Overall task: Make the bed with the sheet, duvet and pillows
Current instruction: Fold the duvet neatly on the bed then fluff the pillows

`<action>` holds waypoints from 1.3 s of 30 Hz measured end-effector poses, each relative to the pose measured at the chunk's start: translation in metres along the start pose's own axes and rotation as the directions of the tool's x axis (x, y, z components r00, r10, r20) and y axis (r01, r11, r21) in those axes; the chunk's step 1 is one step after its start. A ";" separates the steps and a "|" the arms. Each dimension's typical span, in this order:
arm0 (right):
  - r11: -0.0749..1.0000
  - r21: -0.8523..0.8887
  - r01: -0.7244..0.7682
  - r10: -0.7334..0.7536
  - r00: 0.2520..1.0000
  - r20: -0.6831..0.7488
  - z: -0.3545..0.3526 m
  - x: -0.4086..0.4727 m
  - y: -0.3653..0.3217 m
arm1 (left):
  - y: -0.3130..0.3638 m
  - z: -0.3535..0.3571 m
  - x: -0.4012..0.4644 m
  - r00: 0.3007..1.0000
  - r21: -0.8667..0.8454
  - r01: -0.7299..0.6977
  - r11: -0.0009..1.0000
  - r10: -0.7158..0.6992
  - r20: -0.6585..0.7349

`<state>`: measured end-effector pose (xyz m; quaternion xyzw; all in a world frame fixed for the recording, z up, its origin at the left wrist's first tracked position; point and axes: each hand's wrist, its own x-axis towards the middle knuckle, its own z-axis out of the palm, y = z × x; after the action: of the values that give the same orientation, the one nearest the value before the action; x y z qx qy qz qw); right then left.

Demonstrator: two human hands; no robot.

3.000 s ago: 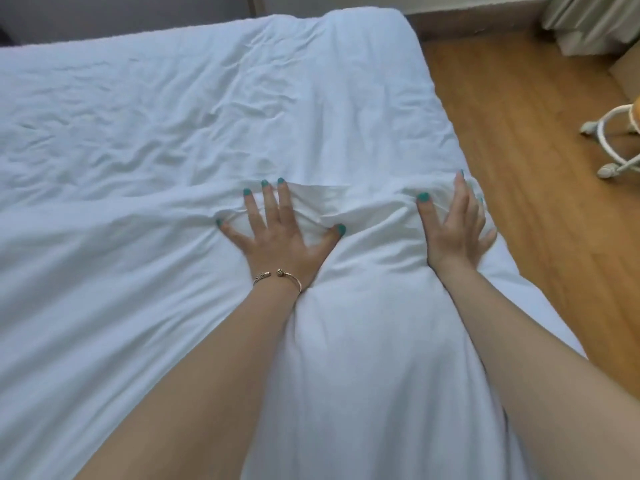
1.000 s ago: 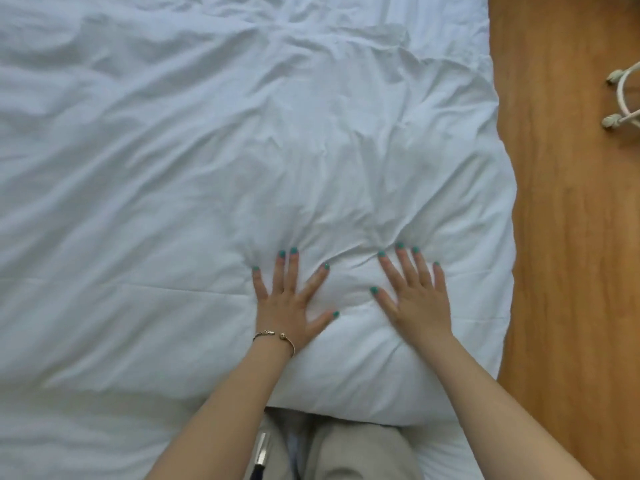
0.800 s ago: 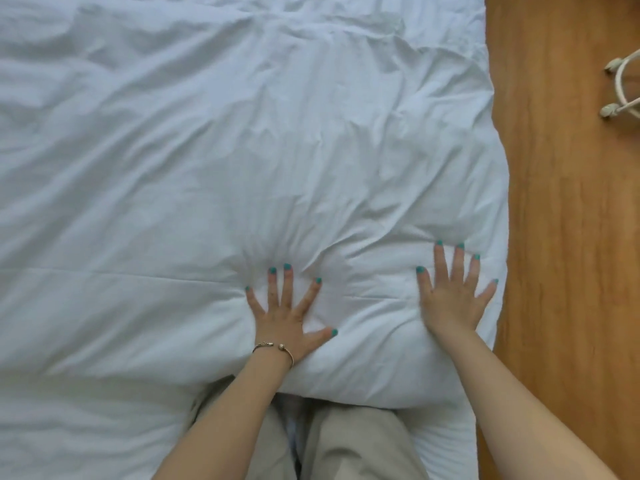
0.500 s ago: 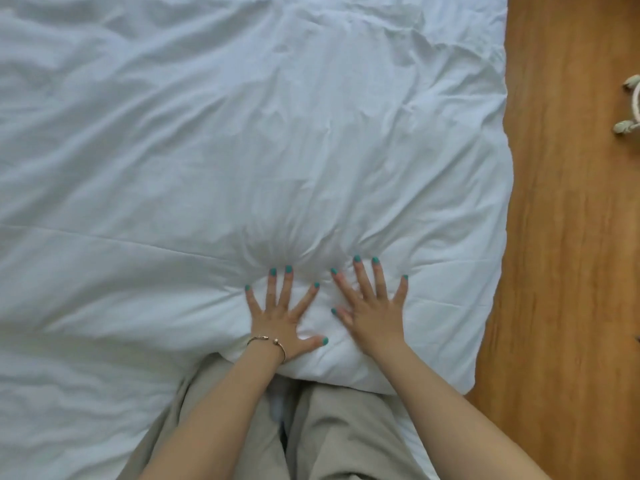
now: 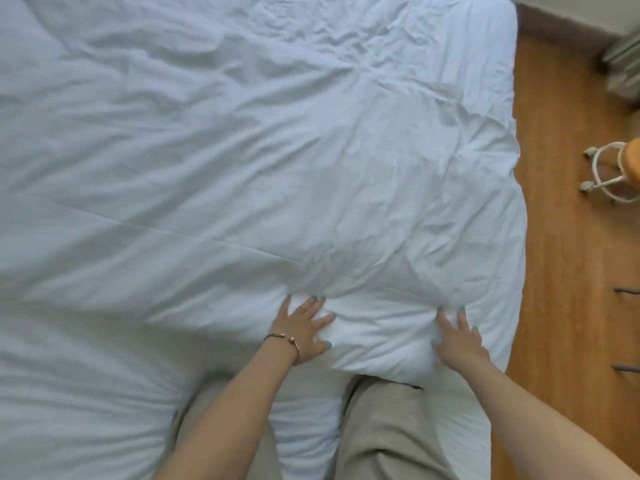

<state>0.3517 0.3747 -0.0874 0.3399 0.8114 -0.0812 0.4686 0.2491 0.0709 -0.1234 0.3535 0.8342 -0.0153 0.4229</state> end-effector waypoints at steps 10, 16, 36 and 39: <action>0.786 0.615 -0.066 0.096 0.995 -0.016 0.047 -0.088 -0.112 | -0.086 -0.037 -0.053 0.966 -0.237 0.251 0.939 -0.257 0.009; 0.535 0.838 -0.107 0.263 0.964 -0.045 0.056 -0.108 -0.073 | -0.001 -0.059 -0.034 0.987 -0.065 -0.139 0.988 0.133 -0.091; -0.678 0.733 0.053 0.485 0.782 0.391 0.089 0.082 0.141 | 0.282 -0.034 0.164 0.984 0.128 0.057 0.990 -0.034 -0.175; -0.713 0.701 0.032 0.477 0.755 0.451 0.084 0.096 0.151 | 0.281 -0.031 0.166 0.985 0.130 0.085 0.988 -0.064 -0.160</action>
<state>0.4744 0.4968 -0.1831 0.7960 0.1734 -0.5347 -0.2244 0.3321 0.3875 -0.1450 0.3502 0.8744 -0.0603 0.3305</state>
